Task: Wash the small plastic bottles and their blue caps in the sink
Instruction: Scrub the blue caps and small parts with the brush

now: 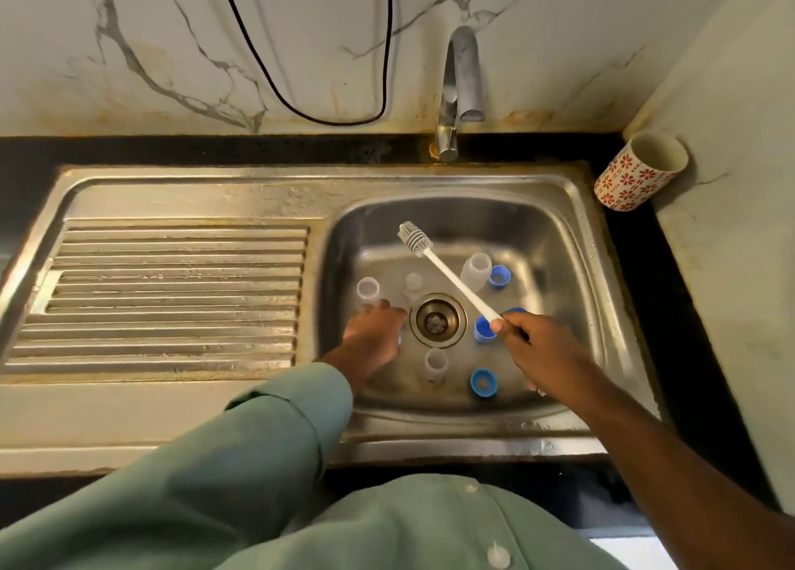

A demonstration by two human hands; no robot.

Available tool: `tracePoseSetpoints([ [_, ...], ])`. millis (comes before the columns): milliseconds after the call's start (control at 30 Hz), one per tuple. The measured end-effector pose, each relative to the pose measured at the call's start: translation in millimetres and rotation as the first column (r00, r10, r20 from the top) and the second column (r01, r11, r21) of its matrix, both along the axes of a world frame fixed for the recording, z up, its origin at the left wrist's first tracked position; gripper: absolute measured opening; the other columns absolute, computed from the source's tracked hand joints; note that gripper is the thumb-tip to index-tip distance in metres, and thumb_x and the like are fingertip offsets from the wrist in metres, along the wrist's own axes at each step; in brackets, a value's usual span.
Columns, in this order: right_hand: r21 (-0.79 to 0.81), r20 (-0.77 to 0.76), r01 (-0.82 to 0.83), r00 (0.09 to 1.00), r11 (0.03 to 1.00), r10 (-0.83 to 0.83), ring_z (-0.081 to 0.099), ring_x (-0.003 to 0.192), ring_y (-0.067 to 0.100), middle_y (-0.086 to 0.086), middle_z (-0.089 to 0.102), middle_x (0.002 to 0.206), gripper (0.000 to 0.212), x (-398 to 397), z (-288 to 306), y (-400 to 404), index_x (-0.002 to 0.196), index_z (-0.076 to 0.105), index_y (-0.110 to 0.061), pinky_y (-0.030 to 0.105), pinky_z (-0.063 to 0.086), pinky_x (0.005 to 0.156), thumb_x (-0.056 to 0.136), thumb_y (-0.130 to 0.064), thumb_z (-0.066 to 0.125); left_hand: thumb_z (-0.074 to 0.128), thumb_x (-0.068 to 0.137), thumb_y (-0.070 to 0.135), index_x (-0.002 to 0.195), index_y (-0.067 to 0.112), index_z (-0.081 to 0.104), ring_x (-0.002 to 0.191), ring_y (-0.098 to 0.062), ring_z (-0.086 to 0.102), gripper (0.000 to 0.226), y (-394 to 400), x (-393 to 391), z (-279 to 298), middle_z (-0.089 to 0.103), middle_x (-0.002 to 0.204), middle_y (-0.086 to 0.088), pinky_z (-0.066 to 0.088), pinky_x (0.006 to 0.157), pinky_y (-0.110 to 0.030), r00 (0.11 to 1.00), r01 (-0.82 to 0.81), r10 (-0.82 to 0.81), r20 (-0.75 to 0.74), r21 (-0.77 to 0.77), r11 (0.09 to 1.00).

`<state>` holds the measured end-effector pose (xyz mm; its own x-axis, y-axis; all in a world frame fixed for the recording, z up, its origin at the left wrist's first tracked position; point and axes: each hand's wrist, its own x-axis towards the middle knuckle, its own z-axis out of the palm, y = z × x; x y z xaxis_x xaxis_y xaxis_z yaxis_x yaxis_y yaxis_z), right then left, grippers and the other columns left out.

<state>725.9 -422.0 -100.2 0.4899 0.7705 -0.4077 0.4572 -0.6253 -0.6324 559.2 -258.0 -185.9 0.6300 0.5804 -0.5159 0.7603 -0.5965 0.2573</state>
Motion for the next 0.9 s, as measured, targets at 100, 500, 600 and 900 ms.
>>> tracePoseSetpoints([
  [100, -0.025, -0.019, -0.003, 1.0, 1.0, 0.003, 0.042, 0.046, 0.011, -0.004, 0.044, 0.051, 0.032, 2, -10, 7, 0.075, 0.059, -0.019, 0.035, 0.049, 0.055, 0.098, -0.04, 0.05, 0.047, 0.095, 0.005, 0.14, 0.011, 0.046, 0.125, -0.037, 0.045, 0.045, -10, 10, -20, 0.042, 0.14, -0.016, 0.041, 0.101, -0.046, 0.972, 0.167, -0.148, -0.185, 0.096, 0.981],
  [500, -0.062, -0.07, 0.041, 0.997, 0.997, -0.045, 0.051, 0.051, 0.013, 0.0, 0.052, 0.058, 0.02, 17, -31, 12, 0.081, 0.058, -0.035, 0.04, 0.053, 0.06, 0.098, -0.042, 0.049, 0.045, 0.1, 0.012, 0.136, 0.013, 0.049, 0.125, -0.035, 0.044, 0.036, -7, 16, -60, 0.044, 0.141, -0.016, 0.04, 0.101, -0.048, 0.891, 0.241, -0.228, -0.393, -0.016, 0.97],
  [600, -0.059, -0.069, 0.031, 0.997, 0.998, -0.035, 0.051, 0.052, 0.012, -0.002, 0.05, 0.057, 0.02, 19, -31, 12, 0.08, 0.057, -0.035, 0.039, 0.053, 0.06, 0.098, -0.042, 0.049, 0.047, 0.098, 0.013, 0.134, 0.015, 0.049, 0.123, -0.034, 0.045, 0.036, -7, 15, -52, 0.045, 0.138, -0.015, 0.041, 0.099, -0.047, 0.913, 0.197, -0.189, -0.361, -0.016, 0.98],
  [900, 0.036, -0.077, 0.107, 0.992, 0.994, -0.104, 0.05, 0.048, 0.008, -0.011, 0.054, 0.052, 0.018, 16, -15, -3, 0.078, 0.062, -0.037, 0.036, 0.052, 0.058, 0.094, -0.044, 0.056, 0.062, 0.086, 0.04, 0.113, 0.023, 0.058, 0.1, -0.027, 0.062, 0.033, 6, 1, 9, 0.062, 0.111, -0.005, 0.048, 0.077, -0.035, 0.981, -0.195, 0.194, -0.012, -0.02, 0.981],
])
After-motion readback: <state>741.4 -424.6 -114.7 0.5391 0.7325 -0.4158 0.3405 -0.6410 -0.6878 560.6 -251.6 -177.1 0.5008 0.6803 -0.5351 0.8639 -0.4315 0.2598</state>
